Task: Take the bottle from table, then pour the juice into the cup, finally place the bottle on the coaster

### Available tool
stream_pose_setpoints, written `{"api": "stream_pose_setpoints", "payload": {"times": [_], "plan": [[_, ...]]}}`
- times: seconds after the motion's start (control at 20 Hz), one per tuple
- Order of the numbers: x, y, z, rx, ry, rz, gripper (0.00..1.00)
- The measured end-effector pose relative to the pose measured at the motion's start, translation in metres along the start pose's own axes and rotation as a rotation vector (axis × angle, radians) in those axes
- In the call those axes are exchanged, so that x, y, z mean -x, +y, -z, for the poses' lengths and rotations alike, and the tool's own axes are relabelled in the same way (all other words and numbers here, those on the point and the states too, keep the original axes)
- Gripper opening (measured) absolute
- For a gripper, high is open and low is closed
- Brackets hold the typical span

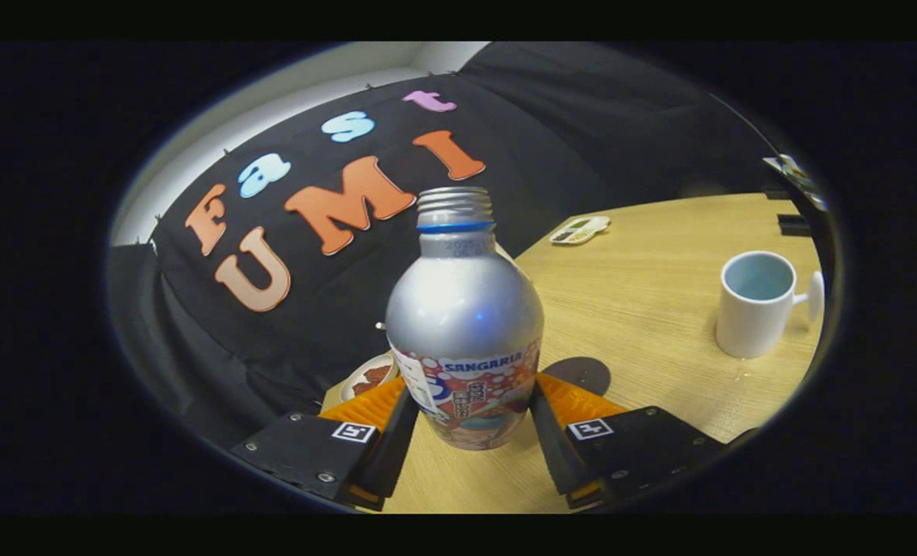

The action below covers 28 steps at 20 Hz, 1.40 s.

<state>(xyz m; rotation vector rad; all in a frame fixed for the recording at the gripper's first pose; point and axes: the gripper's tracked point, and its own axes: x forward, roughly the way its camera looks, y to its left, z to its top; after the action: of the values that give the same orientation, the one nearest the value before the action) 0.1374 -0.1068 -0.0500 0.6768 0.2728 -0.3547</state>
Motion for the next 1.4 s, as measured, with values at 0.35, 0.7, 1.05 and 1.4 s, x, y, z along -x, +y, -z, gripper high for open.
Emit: {"api": "stream_pose_setpoints", "payload": {"times": [0.35, 0.7, 1.05, 1.4], "plan": [[-0.034, -0.023, -0.004, 0.251, -0.013, 0.113, 0.76], [-0.068, -0.045, -0.002, 0.386, 0.006, 0.209, 0.76], [-0.08, -0.066, 0.009, 0.487, 0.029, 0.281, 0.76], [-0.083, -0.068, 0.009, 0.508, 0.013, 0.289, 0.79]]}}
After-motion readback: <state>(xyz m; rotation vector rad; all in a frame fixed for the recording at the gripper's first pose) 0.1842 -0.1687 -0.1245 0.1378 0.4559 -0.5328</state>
